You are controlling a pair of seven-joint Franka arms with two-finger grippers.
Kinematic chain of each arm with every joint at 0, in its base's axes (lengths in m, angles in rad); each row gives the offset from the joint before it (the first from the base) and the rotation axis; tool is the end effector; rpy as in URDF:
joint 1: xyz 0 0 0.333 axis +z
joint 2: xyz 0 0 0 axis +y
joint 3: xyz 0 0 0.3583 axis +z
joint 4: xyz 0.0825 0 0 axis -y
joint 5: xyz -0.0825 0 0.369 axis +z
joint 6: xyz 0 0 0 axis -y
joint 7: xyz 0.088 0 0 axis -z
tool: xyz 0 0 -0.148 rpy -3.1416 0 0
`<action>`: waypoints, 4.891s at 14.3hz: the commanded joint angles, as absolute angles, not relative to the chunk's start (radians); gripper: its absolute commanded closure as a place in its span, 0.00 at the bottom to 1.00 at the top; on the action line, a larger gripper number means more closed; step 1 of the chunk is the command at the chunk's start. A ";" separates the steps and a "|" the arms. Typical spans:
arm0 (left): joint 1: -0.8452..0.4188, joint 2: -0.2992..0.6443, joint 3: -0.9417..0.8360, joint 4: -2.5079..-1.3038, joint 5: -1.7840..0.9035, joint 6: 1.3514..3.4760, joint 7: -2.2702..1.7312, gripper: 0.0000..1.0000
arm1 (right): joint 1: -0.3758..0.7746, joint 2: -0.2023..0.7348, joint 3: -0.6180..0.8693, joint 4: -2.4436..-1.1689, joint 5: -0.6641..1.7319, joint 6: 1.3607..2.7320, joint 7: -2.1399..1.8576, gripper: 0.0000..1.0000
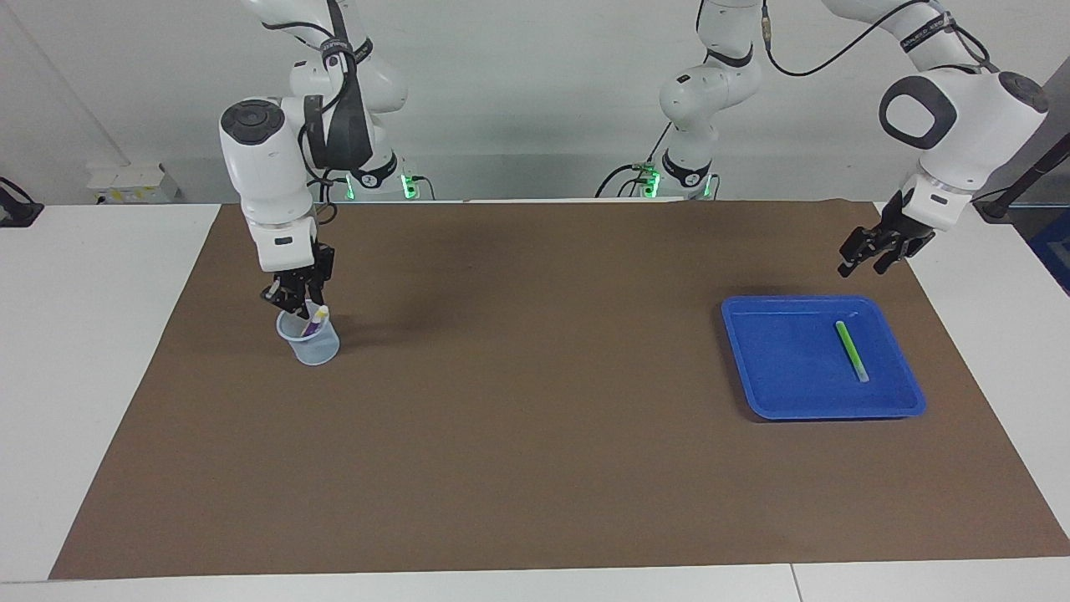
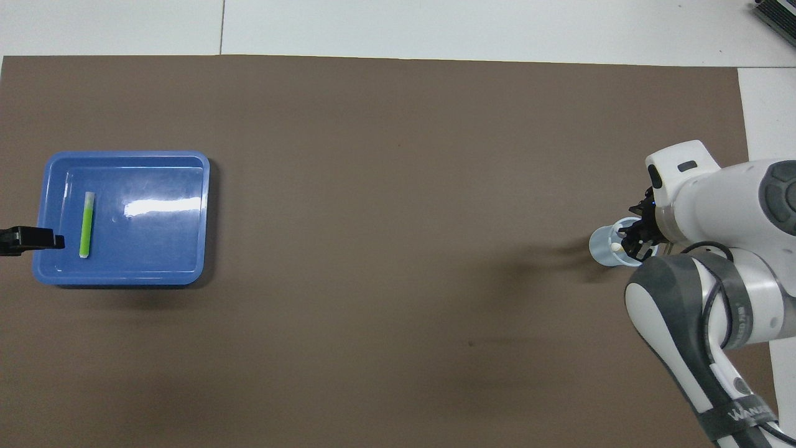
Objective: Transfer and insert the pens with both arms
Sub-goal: 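Insert the purple pen into the cup while the left gripper reaches the green pen, then grasp the green pen with the left gripper while the right gripper returns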
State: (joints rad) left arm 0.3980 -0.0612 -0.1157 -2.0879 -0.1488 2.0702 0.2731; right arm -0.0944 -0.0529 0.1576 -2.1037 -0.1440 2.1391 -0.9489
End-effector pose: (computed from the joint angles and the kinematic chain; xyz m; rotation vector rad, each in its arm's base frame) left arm 0.5061 0.1324 0.4638 3.0287 0.1179 0.1152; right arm 0.5296 0.0233 0.4587 2.5559 1.5399 0.0326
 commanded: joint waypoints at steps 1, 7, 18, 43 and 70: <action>0.407 0.000 -0.123 -2.091 -0.150 2.158 0.331 0.19 | -0.117 -0.084 0.172 -2.129 -0.147 2.132 -0.968 0.00; 0.410 0.129 -0.121 -2.079 -0.115 2.305 0.405 0.20 | -0.080 -0.086 0.183 -2.039 -0.037 2.017 -0.905 0.00; 0.411 0.302 -0.123 -1.971 -0.061 2.398 0.454 0.21 | 0.093 -0.086 0.186 -2.006 0.271 1.957 -0.186 0.00; 0.416 0.364 -0.124 -2.029 -0.069 2.510 0.417 1.00 | 0.275 -0.081 0.187 -2.025 0.626 2.194 0.660 0.00; 0.210 -0.100 -0.140 -1.939 -0.167 1.973 -0.757 1.00 | 0.304 -0.081 0.187 -2.034 0.675 2.252 0.738 0.00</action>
State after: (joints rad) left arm 0.2546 -0.0413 -0.1522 -1.9238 -0.1534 2.0038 -0.6217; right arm 0.3011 -0.0779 0.1864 -2.0207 0.6452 2.2223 0.7307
